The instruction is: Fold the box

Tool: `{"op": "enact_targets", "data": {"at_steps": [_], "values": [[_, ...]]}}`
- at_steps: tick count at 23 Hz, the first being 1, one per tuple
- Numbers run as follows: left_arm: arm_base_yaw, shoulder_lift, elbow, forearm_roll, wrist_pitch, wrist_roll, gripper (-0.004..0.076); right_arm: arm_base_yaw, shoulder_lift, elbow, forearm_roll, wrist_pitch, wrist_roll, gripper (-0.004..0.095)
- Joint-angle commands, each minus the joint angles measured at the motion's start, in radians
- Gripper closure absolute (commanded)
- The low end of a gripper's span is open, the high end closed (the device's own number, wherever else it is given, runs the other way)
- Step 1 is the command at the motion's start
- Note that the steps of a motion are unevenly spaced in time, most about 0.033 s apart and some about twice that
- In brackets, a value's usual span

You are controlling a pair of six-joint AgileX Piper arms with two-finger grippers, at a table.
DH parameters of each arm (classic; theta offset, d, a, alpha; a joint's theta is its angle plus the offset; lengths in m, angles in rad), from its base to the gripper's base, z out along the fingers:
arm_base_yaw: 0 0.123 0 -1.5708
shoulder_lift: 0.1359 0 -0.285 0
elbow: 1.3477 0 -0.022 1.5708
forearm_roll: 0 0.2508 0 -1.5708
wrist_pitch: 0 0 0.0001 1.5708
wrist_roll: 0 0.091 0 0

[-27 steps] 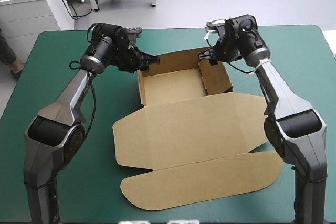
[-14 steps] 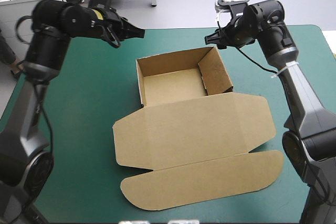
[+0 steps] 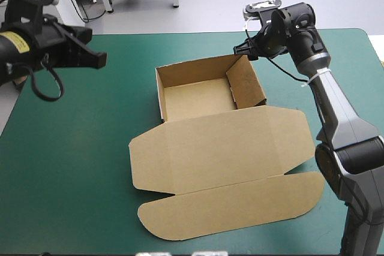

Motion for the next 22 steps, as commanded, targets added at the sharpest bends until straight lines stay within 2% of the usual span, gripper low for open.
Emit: {"op": "enact_targets", "data": {"at_steps": [1, 2, 3, 4, 5, 8, 10, 12, 16, 19, 22], "values": [[0.0, -0.181, 0.253, 0.0, -0.024, 0.02, 0.0732, -0.003, 0.016, -0.024, 0.003, 0.004, -0.006, 0.0368], [0.0, -0.218, 0.328, 0.0, -0.065, 0.02, 0.0732, -0.003, 0.033, -0.024, 0.004, 0.004, -0.006, 0.0368], [0.0, -0.318, 0.482, -0.008, -0.153, 0.018, 0.0732, -0.003, 0.067, -0.024, 0.004, 0.004, -0.002, 0.0368], [0.0, -0.36, 0.543, -0.011, -0.185, 0.014, 0.0732, -0.003, 0.08, -0.024, 0.007, 0.004, -0.001, 0.0368], [0.0, -0.468, 0.693, -0.013, -0.257, 0.007, 0.0732, -0.003, 0.11, -0.024, 0.013, 0.004, 0.001, 0.0368], [0.0, -0.683, 0.96, -0.013, -0.373, -0.05, 0.0732, -0.003, 0.152, -0.024, 0.04, 0.004, 0.006, 0.0383], [0.0, -0.875, 1.162, -0.013, -0.417, -0.132, 0.0732, -0.003, 0.175, -0.024, 0.05, 0.004, 0.036, 0.0507], [0.0, -1.014, 1.309, -0.013, -0.414, -0.169, 0.0732, -0.003, 0.184, -0.024, 0.05, 0.004, 0.037, 0.0673], [0.0, -1.182, 1.435, -0.013, -0.416, -0.191, 0.0732, -0.003, 0.188, -0.024, 0.05, 0.004, 0.015, 0.0931], [0.0, -1.275, 1.497, -0.014, -0.414, -0.217, 0.0732, -0.003, 0.188, -0.024, 0.039, 0.004, 0.015, 0.0927], [0.0, -1.323, 1.512, -0.014, -0.439, -0.221, 0.0732, -0.018, 0.188, -0.024, -0.032, 0.004, 0.015, 0.0927]]}}
